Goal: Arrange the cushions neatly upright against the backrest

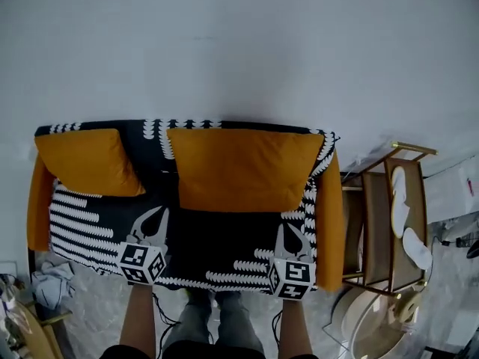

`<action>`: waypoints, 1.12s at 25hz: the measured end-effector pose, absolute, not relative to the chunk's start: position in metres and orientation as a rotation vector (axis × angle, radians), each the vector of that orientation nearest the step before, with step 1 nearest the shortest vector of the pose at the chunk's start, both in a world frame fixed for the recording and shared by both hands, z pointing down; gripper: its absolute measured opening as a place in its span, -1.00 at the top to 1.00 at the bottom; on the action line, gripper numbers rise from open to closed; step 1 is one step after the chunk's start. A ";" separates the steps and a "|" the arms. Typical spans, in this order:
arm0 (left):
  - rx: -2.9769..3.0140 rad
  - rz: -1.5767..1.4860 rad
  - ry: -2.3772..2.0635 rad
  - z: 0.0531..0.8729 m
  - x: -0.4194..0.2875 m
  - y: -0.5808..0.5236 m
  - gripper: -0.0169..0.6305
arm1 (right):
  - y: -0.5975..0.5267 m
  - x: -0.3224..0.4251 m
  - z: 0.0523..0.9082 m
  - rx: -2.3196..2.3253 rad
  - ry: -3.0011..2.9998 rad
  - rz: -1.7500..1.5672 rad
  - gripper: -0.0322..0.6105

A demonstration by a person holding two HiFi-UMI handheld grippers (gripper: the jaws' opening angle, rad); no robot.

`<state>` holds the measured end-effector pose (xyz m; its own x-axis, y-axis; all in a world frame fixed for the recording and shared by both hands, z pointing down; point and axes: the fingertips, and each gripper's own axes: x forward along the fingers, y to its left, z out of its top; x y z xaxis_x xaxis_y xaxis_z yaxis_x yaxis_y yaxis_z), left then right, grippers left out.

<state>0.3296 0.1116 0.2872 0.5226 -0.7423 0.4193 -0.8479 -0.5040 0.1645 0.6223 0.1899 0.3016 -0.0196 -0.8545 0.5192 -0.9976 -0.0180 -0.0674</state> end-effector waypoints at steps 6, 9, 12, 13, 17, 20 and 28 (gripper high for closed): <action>2.472 0.368 -1.326 0.226 0.318 0.134 0.95 | 0.208 0.602 0.240 1.961 -2.015 0.572 0.86; 2.503 0.350 -1.336 0.197 0.314 0.144 0.95 | 0.222 0.599 0.210 1.995 -2.031 0.566 0.86; 2.531 0.329 -1.345 0.169 0.314 0.154 0.95 | 0.236 0.597 0.183 2.016 -2.036 0.533 0.86; 2.539 0.328 -1.345 0.160 0.312 0.157 0.95 | 0.240 0.596 0.175 2.027 -2.035 0.527 0.86; 2.566 0.304 -1.347 0.131 0.304 0.171 0.95 | 0.253 0.583 0.143 2.024 -2.053 0.485 0.86; 2.613 0.296 -1.345 0.110 0.300 0.181 0.95 | 0.260 0.573 0.120 2.010 -2.079 0.420 0.86; 2.655 0.206 -1.337 0.067 0.272 0.202 0.95 | 0.266 0.547 0.072 2.015 -2.160 0.314 0.86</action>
